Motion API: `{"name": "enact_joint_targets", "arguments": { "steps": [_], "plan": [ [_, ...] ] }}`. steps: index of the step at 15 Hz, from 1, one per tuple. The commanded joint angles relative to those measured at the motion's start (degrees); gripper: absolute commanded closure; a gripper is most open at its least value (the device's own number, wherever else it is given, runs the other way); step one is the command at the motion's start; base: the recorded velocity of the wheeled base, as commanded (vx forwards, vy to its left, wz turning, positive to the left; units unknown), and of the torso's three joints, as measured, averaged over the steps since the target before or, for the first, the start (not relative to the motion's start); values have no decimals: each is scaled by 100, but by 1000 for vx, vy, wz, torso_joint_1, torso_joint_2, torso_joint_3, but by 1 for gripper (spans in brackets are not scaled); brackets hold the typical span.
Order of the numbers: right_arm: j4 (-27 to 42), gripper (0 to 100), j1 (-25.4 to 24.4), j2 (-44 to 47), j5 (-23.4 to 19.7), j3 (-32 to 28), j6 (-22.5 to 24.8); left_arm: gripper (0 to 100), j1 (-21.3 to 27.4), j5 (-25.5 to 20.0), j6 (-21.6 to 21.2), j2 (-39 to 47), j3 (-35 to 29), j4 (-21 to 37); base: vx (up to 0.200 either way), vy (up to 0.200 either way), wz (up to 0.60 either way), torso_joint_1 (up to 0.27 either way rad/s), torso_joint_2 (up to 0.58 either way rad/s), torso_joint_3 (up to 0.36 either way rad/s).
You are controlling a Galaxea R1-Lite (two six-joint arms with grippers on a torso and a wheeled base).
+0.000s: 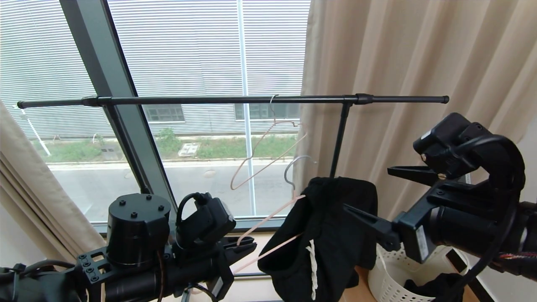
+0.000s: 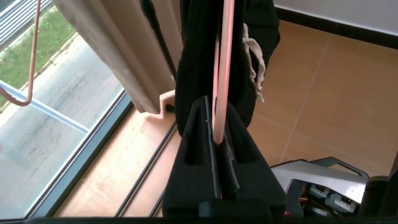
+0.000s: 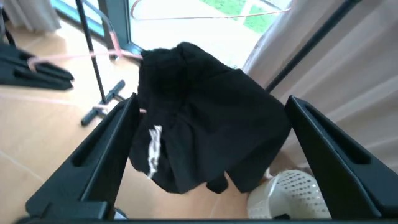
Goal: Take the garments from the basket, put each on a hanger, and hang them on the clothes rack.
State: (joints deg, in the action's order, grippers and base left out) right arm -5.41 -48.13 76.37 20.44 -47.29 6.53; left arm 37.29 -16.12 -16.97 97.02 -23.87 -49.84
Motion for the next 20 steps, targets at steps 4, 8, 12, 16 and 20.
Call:
{"name": "enact_joint_targets", "arguments": {
  "steps": [4, 8, 12, 16, 20],
  "plan": [
    [2229, 0, 1983, -123, -3424, -1327, 2247, 100, -38, -199, -35, -307, 532, -395, 0, 0, 0, 0, 0, 0],
    [3556, 0, 2343, 879, -4453, -2487, 3952, 100, -29, -480, -52, -307, 761, -624, 0, 0, 0, 0, 0, 0],
    [5252, 0, 2660, 1837, -5657, -3568, 5297, 100, 59, -586, -500, -298, 814, -624, 0, 0, 0, 0, 0, 0],
    [5428, 0, 2660, 1995, -5789, -3595, 5490, 100, 226, -586, -500, -298, 805, -624, 0, 0, 0, 0, 0, 0],
    [5384, 0, 2660, 2321, -5938, -3621, 5490, 100, 331, -586, -509, -298, 814, -624, 0, 0, 0, 0, 0, 0]
  ]
}}
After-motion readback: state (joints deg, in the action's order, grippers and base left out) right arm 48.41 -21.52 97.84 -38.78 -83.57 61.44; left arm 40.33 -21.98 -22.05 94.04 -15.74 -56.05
